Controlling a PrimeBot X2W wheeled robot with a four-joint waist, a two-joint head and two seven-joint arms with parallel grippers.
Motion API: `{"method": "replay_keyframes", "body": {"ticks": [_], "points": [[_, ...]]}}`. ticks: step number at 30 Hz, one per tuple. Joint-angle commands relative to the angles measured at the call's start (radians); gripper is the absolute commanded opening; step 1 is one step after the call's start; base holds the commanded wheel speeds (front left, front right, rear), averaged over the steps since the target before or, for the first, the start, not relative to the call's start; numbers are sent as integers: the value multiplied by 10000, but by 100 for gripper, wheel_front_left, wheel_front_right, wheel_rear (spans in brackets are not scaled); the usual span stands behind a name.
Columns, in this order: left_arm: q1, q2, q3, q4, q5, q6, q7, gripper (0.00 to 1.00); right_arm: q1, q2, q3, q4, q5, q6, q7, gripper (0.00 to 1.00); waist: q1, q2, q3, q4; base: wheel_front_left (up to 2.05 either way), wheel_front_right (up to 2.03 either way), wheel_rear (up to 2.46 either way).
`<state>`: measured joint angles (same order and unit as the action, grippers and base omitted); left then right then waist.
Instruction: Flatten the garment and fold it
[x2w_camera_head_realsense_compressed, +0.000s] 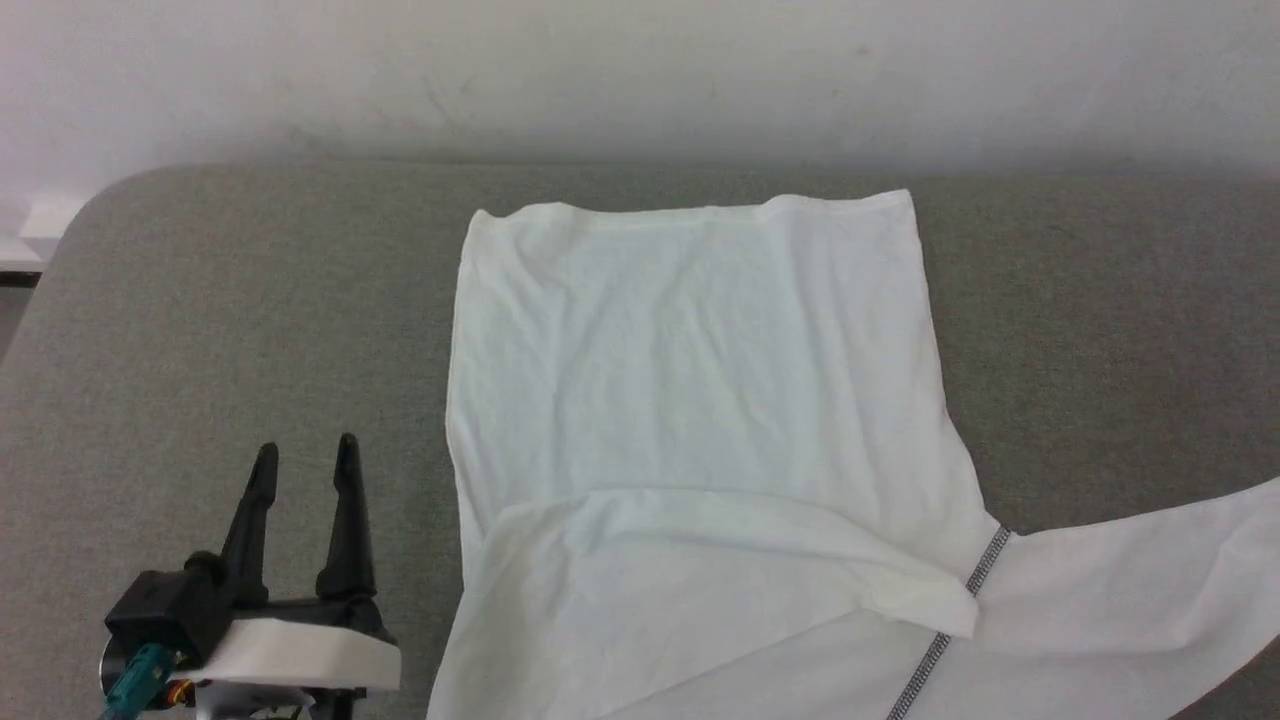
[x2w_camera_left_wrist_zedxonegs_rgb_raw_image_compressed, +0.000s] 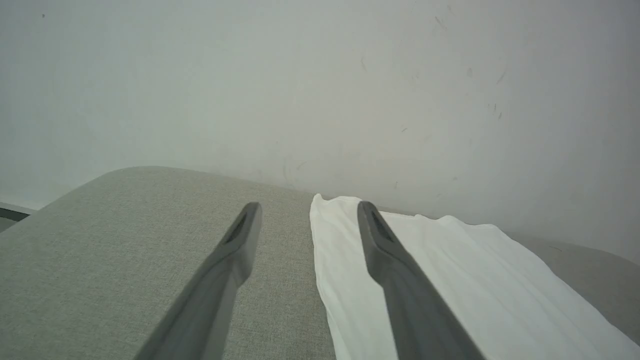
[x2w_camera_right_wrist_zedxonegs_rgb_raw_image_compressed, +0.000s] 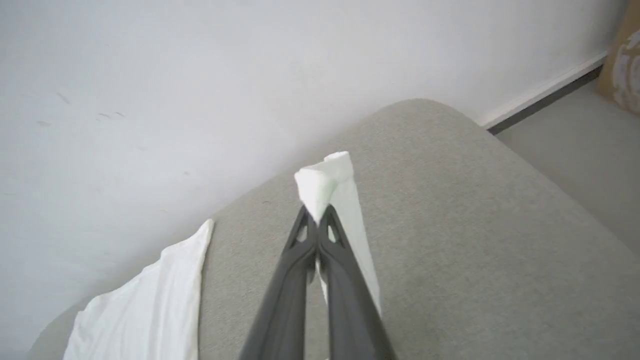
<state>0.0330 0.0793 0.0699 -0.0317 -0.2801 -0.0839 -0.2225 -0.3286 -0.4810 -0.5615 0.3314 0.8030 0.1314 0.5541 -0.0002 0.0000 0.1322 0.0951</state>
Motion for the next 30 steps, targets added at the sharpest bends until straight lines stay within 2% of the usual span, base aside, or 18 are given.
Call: {"method": "replay_keyframes", "body": {"ticks": [1,4,8,13,15,21,30], "points": [[103,76,45,3,44,67,19,100,147,200,144,-161,218,-7,2,0,2,0,-417,-17,0,0,0],[226,140,76,-35,8,100,159,100,492,1127,1088,-1140,1063,-7,20,0,2,0,-632,28,0,0,0],[305,218,94,-59,-52,112,293,100,1130,2234,2636,-2332,1581,-7,59,0,2,0,-793,110,0,0,0],[327,295,68,-67,-107,110,410,100,1632,3555,4781,-3214,1557,-7,-277,0,2,0,-848,253,0,0,0],[324,328,61,-33,-118,115,443,100,1705,3894,5647,-3339,1468,-7,-462,0,2,0,-865,306,0,0,0],[170,384,-88,118,-144,79,523,100,1609,4275,8470,-2889,1870,-7,-1088,0,2,0,-823,600,0,0,0],[-198,321,-334,470,-219,52,396,100,621,4305,11945,-281,1390,-7,-2475,0,2,0,-348,901,0,0,0]]}}
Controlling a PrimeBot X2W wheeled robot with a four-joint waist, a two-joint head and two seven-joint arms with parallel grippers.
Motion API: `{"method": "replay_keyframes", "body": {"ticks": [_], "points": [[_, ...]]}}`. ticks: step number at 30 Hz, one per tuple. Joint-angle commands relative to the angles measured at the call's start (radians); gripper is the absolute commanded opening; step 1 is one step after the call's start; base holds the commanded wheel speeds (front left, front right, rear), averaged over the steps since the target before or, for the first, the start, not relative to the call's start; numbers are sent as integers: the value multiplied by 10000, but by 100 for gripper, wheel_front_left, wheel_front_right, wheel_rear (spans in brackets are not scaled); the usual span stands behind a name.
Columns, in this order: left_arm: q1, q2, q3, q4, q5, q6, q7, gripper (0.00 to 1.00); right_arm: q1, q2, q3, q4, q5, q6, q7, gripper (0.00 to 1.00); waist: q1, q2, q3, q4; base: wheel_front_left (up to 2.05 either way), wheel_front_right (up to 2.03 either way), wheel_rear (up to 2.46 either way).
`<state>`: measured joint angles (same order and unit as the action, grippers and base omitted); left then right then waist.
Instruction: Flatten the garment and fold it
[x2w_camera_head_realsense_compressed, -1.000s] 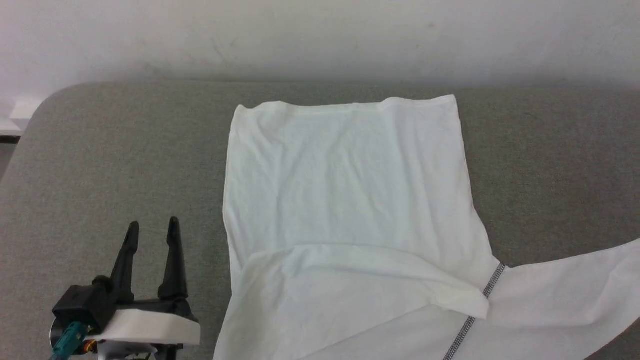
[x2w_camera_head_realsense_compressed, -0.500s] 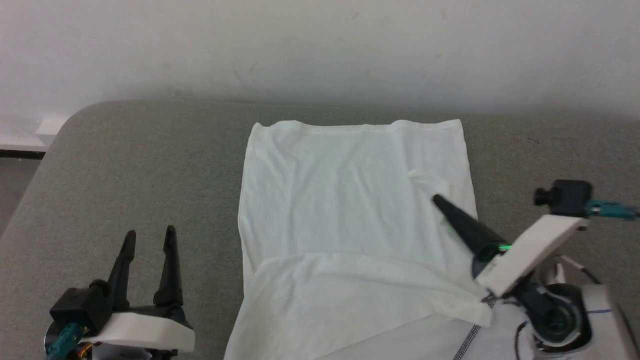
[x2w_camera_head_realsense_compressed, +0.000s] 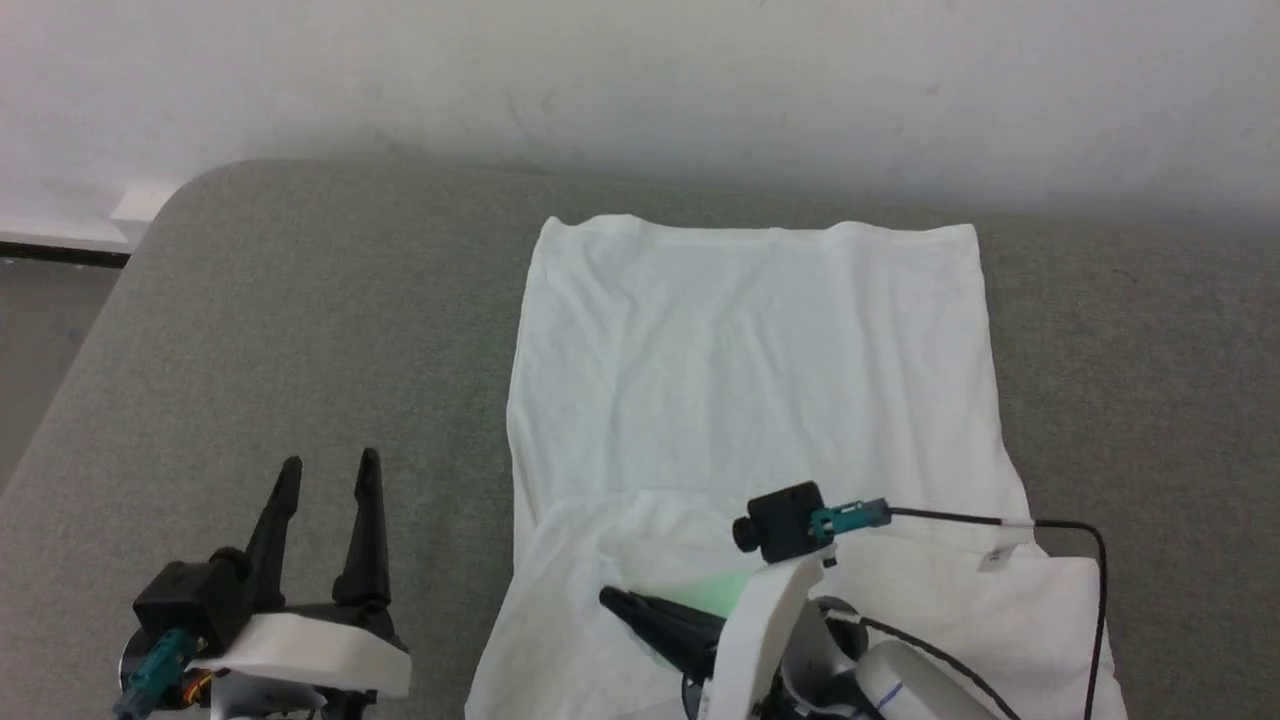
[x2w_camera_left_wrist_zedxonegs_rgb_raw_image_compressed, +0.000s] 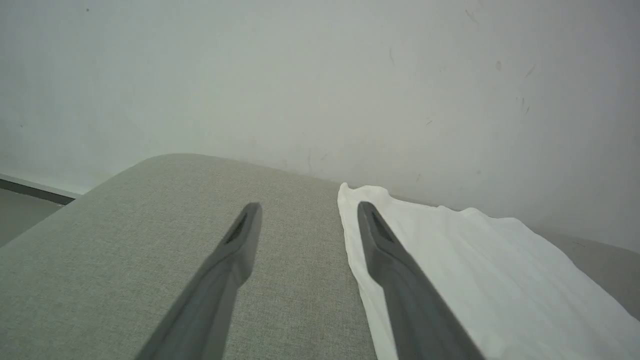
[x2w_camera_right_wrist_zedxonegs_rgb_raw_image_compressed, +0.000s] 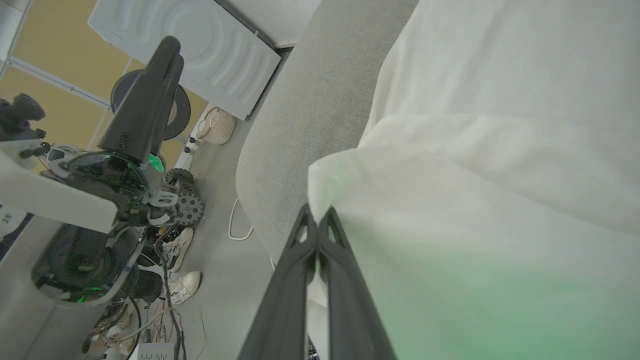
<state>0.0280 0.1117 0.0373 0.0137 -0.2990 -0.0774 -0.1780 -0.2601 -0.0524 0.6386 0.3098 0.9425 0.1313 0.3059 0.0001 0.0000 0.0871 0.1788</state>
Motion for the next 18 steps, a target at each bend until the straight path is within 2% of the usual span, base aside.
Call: {"method": "replay_keyframes", "body": {"ticks": [1,2,3,4,7,10,12,15,18], "points": [[-181,-12,-22,68,-38,-9,-74,100,-171,19,219,228,50,-6,-206,16,-1,0,144,68,0,0,0],[-208,-19,-33,116,-46,-7,-106,100,-315,20,500,529,-2,-6,-438,39,-1,0,183,69,0,0,0],[-228,-19,-44,175,-43,1,-127,100,-476,20,825,850,-161,-6,-610,57,-1,0,214,72,0,0,0],[-244,4,-62,242,1,22,-142,100,-597,20,1153,1074,-182,-6,-744,100,-1,0,232,76,0,0,0],[-277,19,-58,380,30,81,-210,100,-912,20,1839,1078,255,-6,-1401,100,-1,0,264,43,0,0,0],[-239,62,4,484,22,142,-263,100,-1358,0,2223,896,64,-6,-2273,100,-1,0,212,-79,0,0,0],[-209,77,38,538,-5,177,-274,100,-1591,-271,2309,684,-216,-6,-2889,100,-1,0,140,-162,0,0,0],[-164,122,99,618,-38,248,-236,100,-1772,-859,1955,456,-927,-6,-3856,100,-1,0,-23,-326,0,0,0],[-121,180,151,637,-26,358,-149,100,-1561,-1354,968,370,-1751,-6,-4530,100,-1,0,-203,-514,0,0,0]]}}
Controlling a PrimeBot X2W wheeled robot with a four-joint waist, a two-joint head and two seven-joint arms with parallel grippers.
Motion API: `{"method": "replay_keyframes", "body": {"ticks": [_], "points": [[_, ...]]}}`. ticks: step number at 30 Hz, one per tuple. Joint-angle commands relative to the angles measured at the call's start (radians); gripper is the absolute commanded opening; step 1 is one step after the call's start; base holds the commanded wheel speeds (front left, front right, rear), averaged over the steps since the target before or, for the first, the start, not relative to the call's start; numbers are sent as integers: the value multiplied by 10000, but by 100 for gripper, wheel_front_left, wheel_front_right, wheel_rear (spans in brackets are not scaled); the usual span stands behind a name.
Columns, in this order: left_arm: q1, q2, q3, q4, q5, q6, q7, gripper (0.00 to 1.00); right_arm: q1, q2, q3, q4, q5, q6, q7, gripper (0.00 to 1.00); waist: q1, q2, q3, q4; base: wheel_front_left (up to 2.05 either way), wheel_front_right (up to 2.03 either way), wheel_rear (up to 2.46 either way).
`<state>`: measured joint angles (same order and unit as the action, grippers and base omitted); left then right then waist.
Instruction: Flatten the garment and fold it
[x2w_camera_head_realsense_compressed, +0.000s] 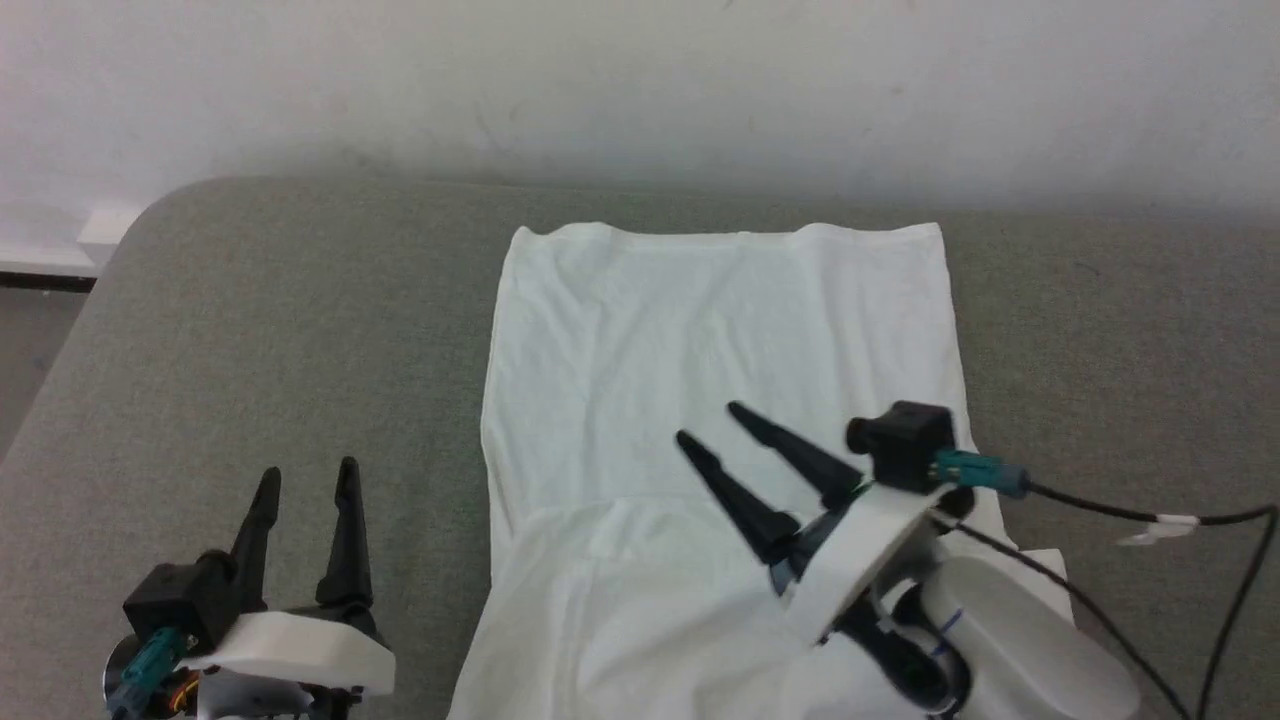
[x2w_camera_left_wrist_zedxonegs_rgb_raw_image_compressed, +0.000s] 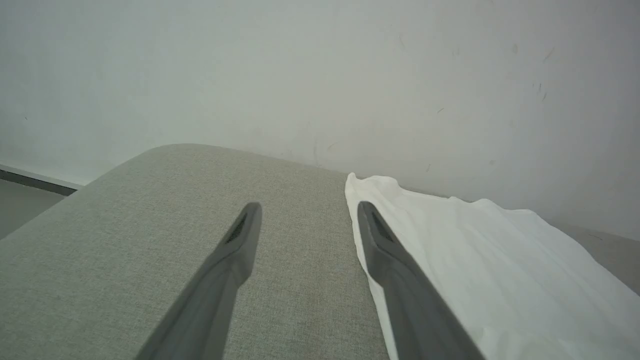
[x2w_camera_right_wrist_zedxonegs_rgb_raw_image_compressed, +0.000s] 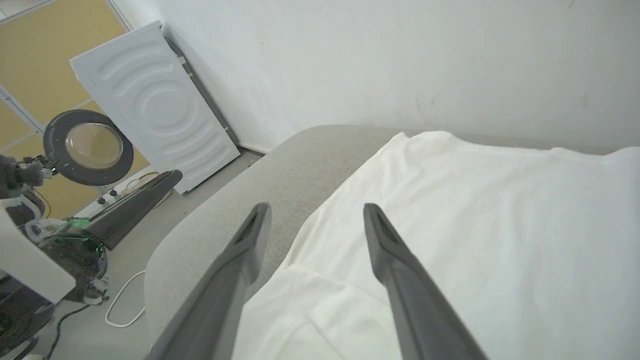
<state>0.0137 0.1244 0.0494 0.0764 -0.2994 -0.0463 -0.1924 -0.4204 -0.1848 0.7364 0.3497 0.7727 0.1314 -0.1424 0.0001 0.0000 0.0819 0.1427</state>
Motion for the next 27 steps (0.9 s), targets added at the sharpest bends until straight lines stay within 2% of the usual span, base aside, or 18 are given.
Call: {"method": "replay_keyframes", "body": {"ticks": [1,4,7,11,15,20,27], "points": [[29,73,39,2,-27,62,11,100,150,-226,-435,-41,-464,-7,-205,100,-1,0,-205,-218,0,0,0],[67,138,89,-33,-101,56,39,100,664,-593,-2012,-178,-1760,-7,-415,100,-1,0,-327,-446,0,0,0],[53,211,145,-91,-138,86,59,100,1396,-691,-3743,-715,-2933,-7,-269,100,-1,0,-367,-659,0,0,0],[-157,319,147,-157,-183,67,131,100,2460,-461,-5894,-1980,-4137,-7,340,100,-1,0,-262,-925,0,0,0],[-914,511,65,-15,-295,-81,382,100,3317,34,-7430,-3590,-4876,-7,1136,100,-1,0,190,-1119,0,0,0],[-2893,977,-13,560,-534,-301,1083,100,3512,633,-8132,-5226,-5213,-7,1806,100,-1,0,1302,-1470,0,0,0],[-6284,1859,-381,2030,-1080,-650,2810,100,2868,956,-8200,-5861,-5111,-7,1972,100,-1,0,2897,-2004,0,0,0]]}}
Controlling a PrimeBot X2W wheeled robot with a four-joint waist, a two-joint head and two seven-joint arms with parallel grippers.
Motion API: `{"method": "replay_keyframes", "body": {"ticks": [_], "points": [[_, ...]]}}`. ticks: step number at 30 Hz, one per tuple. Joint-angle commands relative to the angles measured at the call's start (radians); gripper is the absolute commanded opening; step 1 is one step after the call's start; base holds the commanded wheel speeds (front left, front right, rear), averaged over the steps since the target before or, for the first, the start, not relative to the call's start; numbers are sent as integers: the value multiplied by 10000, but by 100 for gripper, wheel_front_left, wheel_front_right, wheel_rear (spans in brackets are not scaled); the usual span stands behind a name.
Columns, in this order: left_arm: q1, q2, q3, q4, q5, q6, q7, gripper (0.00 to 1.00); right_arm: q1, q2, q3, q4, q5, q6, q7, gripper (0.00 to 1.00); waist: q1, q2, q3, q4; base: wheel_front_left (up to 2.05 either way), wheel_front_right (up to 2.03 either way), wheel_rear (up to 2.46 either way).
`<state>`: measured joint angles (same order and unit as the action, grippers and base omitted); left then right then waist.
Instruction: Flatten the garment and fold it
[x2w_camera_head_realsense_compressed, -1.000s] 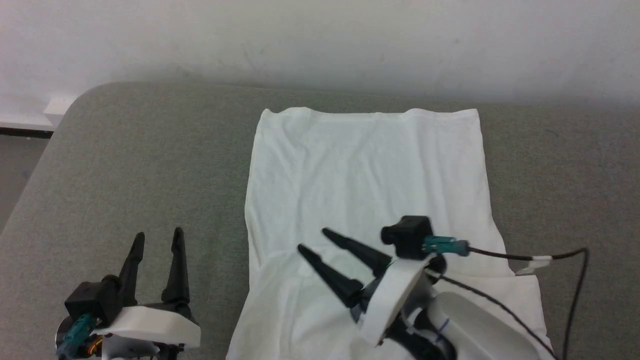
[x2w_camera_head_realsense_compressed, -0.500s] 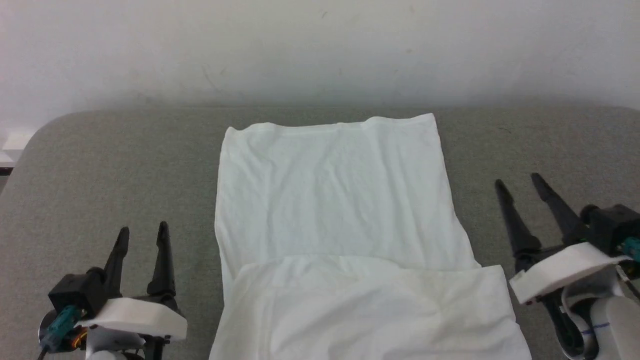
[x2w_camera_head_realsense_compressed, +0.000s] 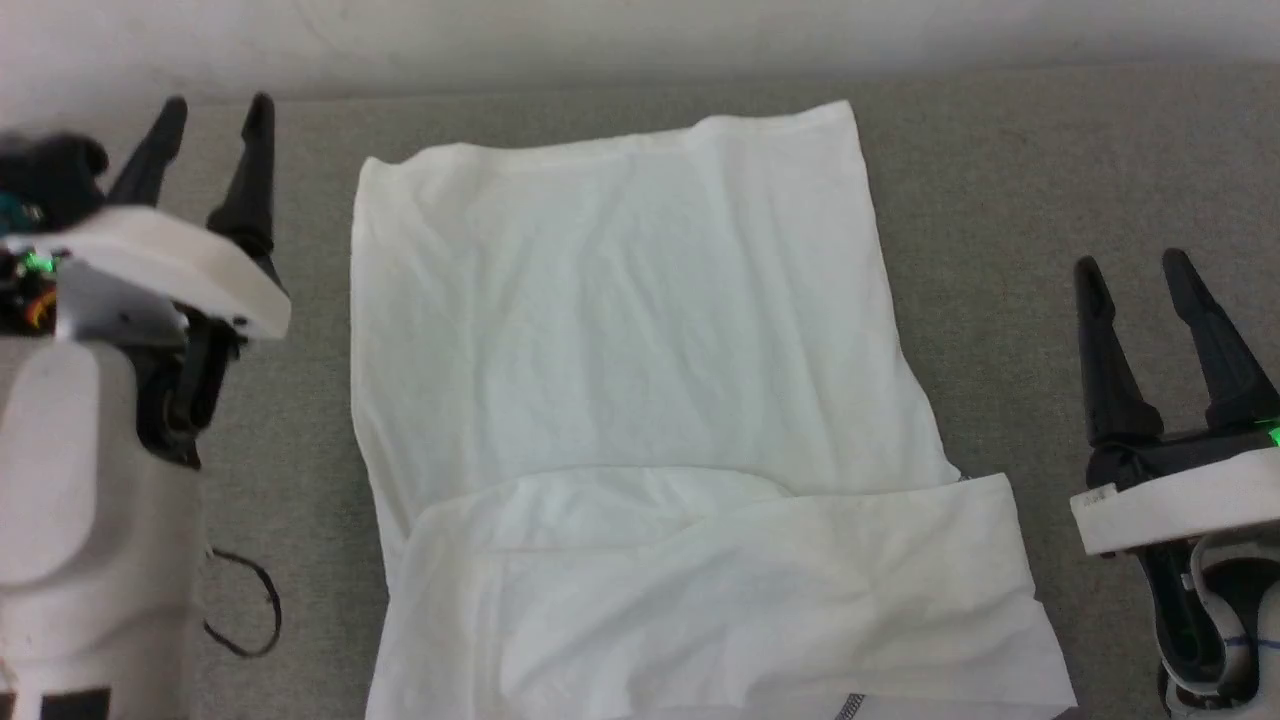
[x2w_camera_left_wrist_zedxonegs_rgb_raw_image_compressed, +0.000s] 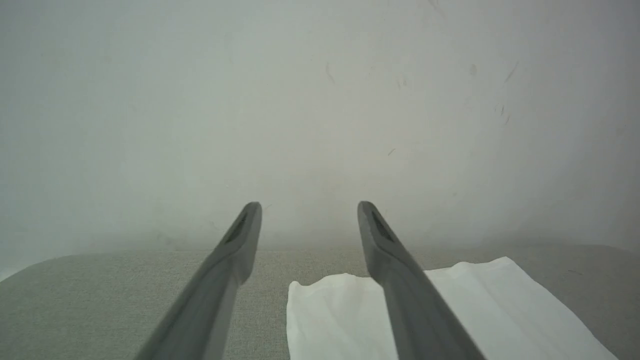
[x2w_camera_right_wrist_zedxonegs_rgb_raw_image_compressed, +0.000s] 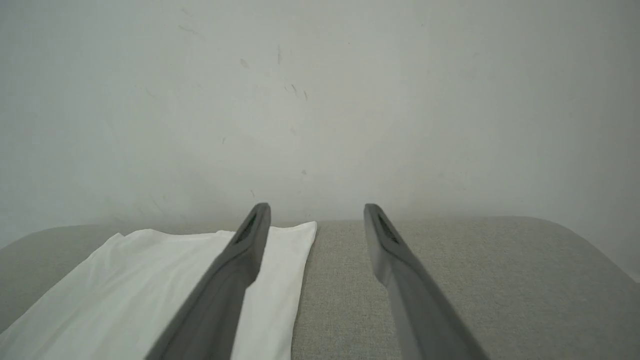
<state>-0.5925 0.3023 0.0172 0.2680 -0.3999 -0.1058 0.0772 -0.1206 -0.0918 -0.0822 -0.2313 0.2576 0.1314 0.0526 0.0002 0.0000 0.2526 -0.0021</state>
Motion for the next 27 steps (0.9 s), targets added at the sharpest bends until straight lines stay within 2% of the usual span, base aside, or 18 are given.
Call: {"method": "replay_keyframes", "body": {"ticks": [1,2,3,6,12,19,23,24,26,27], "points": [[-672,202,-173,433,-155,-94,447,100,-221,46,-7,-44,47,-7,14,100,-2,0,1367,-623,0,0,0],[-672,202,-173,433,-155,-94,447,100,-221,46,-7,-44,47,-7,14,100,-2,0,1367,-623,0,0,0],[-1541,461,-386,1072,-344,-155,1146,100,-417,85,73,-28,94,-7,-35,100,-2,0,1751,-782,0,0,0],[-2716,841,-683,2051,-684,-206,2409,100,-727,120,278,72,190,-7,-102,100,-2,0,2297,-1051,0,0,0],[-4194,1620,-1122,3519,-1383,-239,5161,100,-1196,184,839,396,396,-7,-324,100,-2,0,3042,-1699,0,0,0],[-4617,2282,-1408,4187,-1624,-243,7093,100,-1362,248,1162,779,625,-7,-602,100,-2,0,3397,-2091,0,0,0],[-4421,2478,-1735,4477,-1585,-241,8193,100,-1386,274,1238,1024,722,-7,-740,100,-2,0,3413,-2184,0,0,0],[-4333,2531,-1888,4508,-1509,-242,8483,78,-1395,276,1236,1068,734,-7,-758,100,-2,0,3408,-2190,0,0,0],[-4165,2606,-2131,4482,-1377,-242,8832,17,-1450,273,1228,1136,786,-7,-755,100,-2,0,3397,-2187,0,0,0],[-4073,2590,-2190,4473,-1398,-242,8978,0,-1496,259,1233,1166,851,-7,-733,100,-2,0,3388,-2177,0,0,0]]}}
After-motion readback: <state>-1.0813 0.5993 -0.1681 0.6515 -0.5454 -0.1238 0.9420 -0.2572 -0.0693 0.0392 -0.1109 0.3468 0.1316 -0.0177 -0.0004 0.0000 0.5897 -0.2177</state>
